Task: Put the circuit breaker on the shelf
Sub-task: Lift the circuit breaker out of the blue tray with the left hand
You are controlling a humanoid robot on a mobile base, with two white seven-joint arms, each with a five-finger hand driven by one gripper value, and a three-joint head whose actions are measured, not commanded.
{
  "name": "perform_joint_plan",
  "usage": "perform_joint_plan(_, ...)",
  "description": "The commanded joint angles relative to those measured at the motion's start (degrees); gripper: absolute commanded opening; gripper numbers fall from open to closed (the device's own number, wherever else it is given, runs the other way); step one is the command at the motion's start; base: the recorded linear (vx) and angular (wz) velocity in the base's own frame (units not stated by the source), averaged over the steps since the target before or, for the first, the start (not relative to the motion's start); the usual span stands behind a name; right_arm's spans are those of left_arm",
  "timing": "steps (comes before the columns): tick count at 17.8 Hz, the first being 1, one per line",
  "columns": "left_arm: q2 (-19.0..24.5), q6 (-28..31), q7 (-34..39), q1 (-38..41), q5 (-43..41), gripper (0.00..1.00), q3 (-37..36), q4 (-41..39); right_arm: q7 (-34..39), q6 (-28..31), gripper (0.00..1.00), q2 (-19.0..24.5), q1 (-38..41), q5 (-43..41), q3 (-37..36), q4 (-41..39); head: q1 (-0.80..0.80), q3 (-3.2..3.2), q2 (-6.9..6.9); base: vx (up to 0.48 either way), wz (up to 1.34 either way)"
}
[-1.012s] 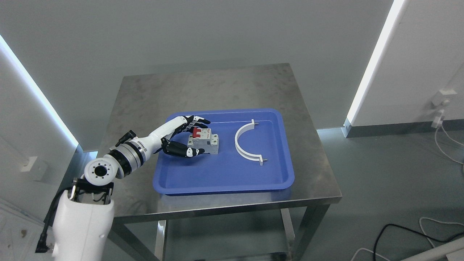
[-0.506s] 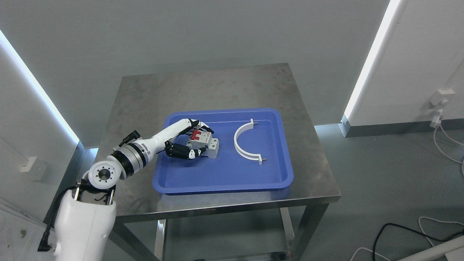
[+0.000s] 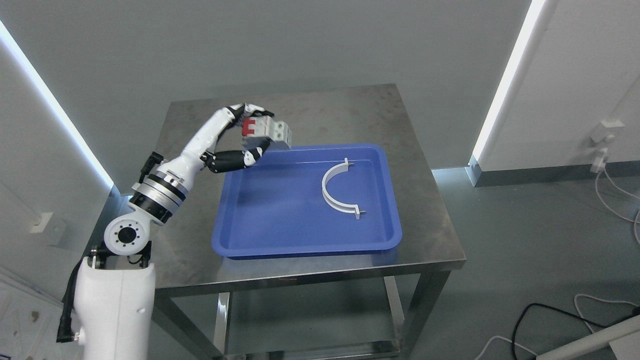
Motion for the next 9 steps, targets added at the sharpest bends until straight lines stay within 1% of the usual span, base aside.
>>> perform_joint_plan(1,-3.4,-6.4,13.1,4.5,7.3,0.14,11.0,-3.1,0.0,3.7,1.00,-1.0,0.0,0.0,1.1,0.0,0.00,0.00,0.00,-0.073,0.02)
perform_joint_plan(2,-3.4,-6.3,16.2,7.4,7.4,0.13,11.3,-5.8,0.0,3.7,1.00,-1.0,0.0,0.0,1.1,0.0,0.00,0.00,0.00,-0.073,0.02)
perform_joint_plan(3,-3.4,-6.3,16.7,9.2,7.4,0.13,11.7,-7.4,0.0,3.7,1.00,-1.0,0.0,0.0,1.1,0.0,0.00,0.00,0.00,-0.081,0.09)
perform_joint_plan(6,-3.4,-6.9,16.5,12.6,7.5,0.13,11.9,-9.5,0.0,3.7,1.00,-1.0,0.0,0.0,1.1,0.0,0.00,0.00,0.00,-0.083,0.11)
perform_joint_plan(9,-3.4,-7.5,16.3,14.9,7.9,0.11,11.9,-10.6,0.0,3.7,1.00,-1.0,0.0,0.0,1.1,0.0,0.00,0.00,0.00,-0.174,0.19)
